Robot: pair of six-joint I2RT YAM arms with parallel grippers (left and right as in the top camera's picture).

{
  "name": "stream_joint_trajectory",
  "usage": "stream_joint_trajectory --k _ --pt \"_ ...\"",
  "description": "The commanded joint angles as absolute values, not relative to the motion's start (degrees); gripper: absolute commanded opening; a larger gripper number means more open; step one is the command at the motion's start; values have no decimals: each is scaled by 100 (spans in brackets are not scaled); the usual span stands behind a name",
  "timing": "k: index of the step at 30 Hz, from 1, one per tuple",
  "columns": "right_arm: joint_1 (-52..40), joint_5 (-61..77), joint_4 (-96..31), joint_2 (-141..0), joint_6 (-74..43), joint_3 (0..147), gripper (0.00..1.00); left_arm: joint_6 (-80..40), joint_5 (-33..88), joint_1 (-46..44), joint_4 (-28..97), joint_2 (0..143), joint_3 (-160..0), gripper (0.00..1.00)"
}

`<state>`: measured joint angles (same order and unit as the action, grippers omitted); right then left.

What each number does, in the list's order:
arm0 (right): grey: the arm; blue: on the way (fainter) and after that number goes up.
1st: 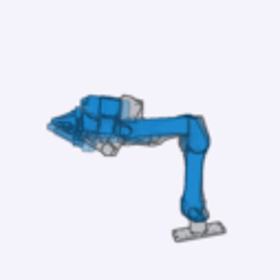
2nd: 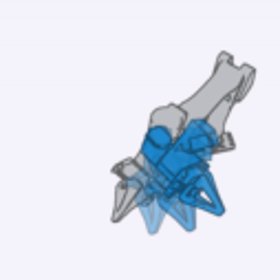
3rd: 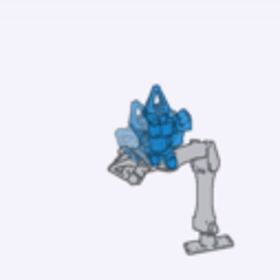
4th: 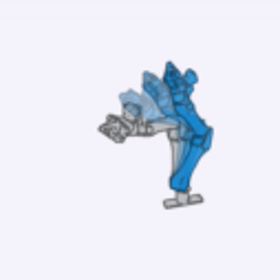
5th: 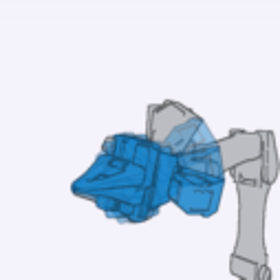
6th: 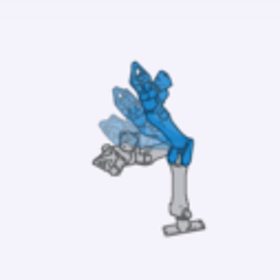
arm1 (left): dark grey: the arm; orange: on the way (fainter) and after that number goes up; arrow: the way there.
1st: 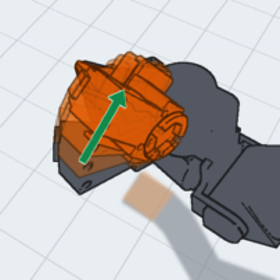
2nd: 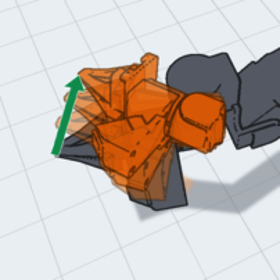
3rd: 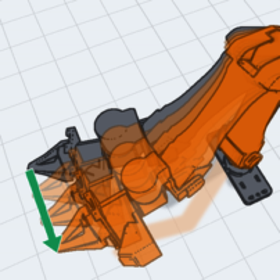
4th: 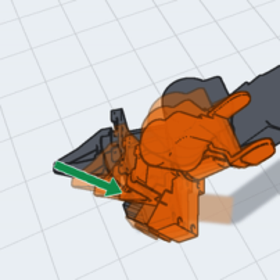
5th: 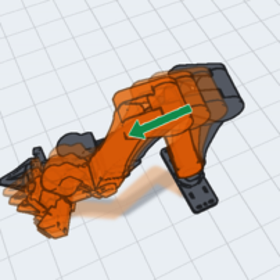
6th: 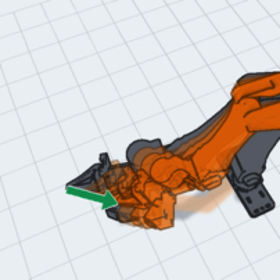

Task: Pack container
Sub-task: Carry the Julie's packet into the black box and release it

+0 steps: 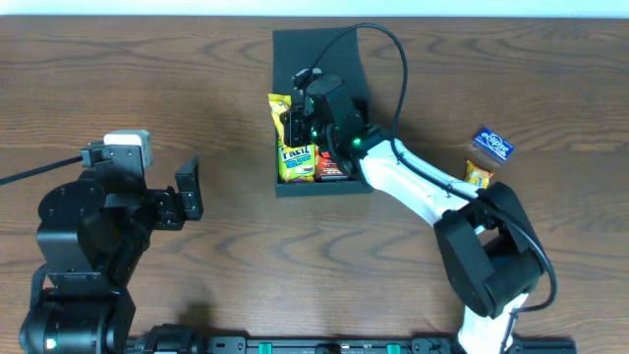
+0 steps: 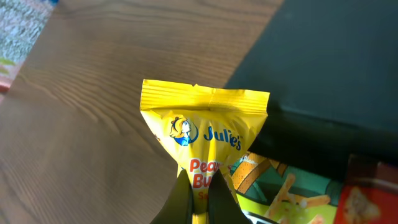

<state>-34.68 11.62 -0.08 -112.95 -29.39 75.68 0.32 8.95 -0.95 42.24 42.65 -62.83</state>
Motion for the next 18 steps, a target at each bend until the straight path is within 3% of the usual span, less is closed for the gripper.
stream_joint_trajectory --k 1,18 --pt "-3529 1079 -5 -11428 -3387 7575 2 130 838 -67 4224 4276 -6364 95" --pt "-3607 794 -305 -11472 -3752 7575 2 130 840 -67 4224 4276 -6364 95"
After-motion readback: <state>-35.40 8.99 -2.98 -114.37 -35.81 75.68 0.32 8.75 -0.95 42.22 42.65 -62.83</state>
